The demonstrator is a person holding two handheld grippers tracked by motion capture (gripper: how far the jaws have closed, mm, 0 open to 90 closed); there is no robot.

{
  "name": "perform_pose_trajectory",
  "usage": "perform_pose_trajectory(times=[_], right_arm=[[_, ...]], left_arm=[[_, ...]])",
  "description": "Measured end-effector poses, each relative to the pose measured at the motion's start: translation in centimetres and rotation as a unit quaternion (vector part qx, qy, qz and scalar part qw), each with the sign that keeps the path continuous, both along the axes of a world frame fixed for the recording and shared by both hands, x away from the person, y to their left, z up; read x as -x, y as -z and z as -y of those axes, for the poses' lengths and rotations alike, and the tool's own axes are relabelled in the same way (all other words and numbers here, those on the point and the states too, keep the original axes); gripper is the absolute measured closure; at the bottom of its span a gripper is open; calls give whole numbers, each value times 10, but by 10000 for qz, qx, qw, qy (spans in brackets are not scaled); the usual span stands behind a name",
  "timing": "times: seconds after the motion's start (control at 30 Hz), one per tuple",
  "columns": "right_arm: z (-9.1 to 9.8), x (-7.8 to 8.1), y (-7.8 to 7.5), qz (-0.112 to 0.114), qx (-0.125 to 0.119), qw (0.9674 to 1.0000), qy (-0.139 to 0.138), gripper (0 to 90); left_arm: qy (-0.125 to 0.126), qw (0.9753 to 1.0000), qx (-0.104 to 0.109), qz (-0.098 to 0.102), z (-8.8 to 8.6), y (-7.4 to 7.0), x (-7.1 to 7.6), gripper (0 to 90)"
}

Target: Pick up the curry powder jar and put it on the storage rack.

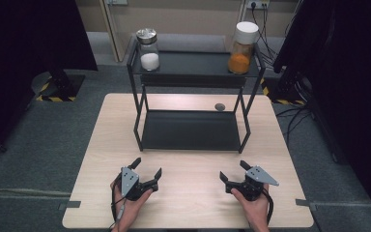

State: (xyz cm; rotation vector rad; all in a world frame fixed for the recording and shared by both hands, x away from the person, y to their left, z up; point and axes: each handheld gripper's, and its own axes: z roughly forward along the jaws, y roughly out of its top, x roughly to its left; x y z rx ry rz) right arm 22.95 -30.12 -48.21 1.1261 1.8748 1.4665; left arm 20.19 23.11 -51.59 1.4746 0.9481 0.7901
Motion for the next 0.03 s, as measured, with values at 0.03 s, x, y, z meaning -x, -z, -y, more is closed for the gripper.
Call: perform_pose_trajectory(times=[0.03], right_arm=[[0, 0, 0, 12, 3, 10000, 1, 34]], left_arm=[[-2, 10000, 1, -1, 0, 0, 0, 112]])
